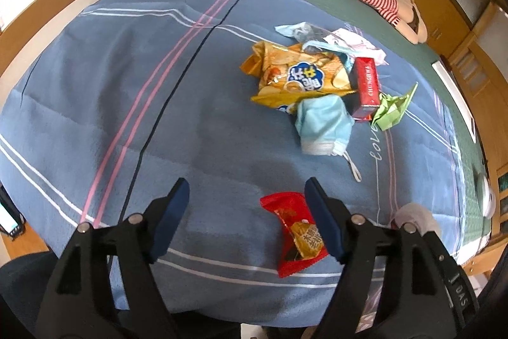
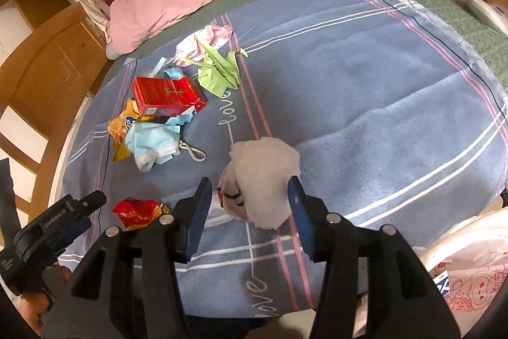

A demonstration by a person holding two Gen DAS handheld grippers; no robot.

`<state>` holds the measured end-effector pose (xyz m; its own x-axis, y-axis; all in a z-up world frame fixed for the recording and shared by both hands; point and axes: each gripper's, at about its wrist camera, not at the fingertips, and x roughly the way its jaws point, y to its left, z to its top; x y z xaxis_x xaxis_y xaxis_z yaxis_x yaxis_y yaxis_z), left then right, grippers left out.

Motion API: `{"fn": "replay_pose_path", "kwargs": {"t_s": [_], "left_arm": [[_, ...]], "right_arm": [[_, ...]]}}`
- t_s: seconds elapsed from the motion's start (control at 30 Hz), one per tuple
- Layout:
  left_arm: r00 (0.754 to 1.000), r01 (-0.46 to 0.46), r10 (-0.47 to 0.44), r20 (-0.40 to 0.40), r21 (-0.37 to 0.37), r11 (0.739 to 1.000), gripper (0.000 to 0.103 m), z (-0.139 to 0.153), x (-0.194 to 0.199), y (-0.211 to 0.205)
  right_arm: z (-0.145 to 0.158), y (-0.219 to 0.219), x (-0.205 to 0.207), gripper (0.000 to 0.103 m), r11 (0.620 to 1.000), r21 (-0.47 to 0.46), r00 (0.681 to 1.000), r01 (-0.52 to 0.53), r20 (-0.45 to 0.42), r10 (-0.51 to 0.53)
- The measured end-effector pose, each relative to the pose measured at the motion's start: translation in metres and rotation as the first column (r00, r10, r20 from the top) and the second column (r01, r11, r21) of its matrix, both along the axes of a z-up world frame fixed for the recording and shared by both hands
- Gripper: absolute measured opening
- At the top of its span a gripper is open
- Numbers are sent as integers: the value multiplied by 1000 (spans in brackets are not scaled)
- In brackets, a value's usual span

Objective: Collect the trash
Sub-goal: 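Lower the left gripper onto the red snack wrapper and grasp it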

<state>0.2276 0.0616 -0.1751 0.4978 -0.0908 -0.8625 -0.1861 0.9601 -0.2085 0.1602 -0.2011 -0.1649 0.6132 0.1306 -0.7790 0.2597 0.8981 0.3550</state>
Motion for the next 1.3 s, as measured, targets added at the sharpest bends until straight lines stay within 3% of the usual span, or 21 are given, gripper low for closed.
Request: {"fn": "replay_pose_path", "kwargs": {"t_s": [0.23, 0.37, 0.53, 0.7, 0.77, 0.87, 1.0, 1.13, 1.2, 1.23, 1.3], "left_arm": [[1000, 0, -1, 14, 12, 1000, 76, 2, -2, -1], [998, -52, 54, 25, -70, 996, 77, 3, -4, 13], [991, -132, 132, -15, -197, 972, 79, -4, -5, 32], [991, -136, 136, -17, -220, 966, 80, -4, -6, 32], [991, -129, 130, -14, -223, 966, 80, -4, -5, 31], [997, -72, 73, -4, -215, 974, 81, -2, -4, 20], [1000, -7, 11, 28, -142, 990, 81, 3, -4, 4], [1000, 0, 2, 5, -196, 981, 81, -1, -2, 6], [1000, -7, 1, -21, -256, 967, 82, -7, -1, 10], [999, -11, 0, -40, -288, 958, 82, -11, 0, 11], [997, -20, -5, -72, -332, 943, 82, -17, 3, 12]], "right_arm": [[-7, -7, -6, 52, 1000, 28, 1000, 9, -24, -8], [-5, -17, -11, 52, 997, 71, 999, 38, -11, -38], [1, -26, -17, 53, 995, 90, 999, 49, 8, -50], [8, -39, -27, 54, 984, 166, 994, 67, 75, -80], [13, -44, -30, 60, 979, 189, 990, 80, 99, -100], [13, -38, -24, 61, 992, 110, 997, 59, 42, -64], [-5, -13, -4, 61, 999, 14, 997, -33, -68, 34], [-24, 5, 15, 61, 993, -89, 993, -74, -99, 66], [-28, 8, 17, 51, 990, -111, 993, -82, -96, 72], [-27, 10, 17, 38, 989, -114, 993, -93, -88, 83], [-23, 11, 15, 31, 989, -105, 993, -105, -68, 99]]}}
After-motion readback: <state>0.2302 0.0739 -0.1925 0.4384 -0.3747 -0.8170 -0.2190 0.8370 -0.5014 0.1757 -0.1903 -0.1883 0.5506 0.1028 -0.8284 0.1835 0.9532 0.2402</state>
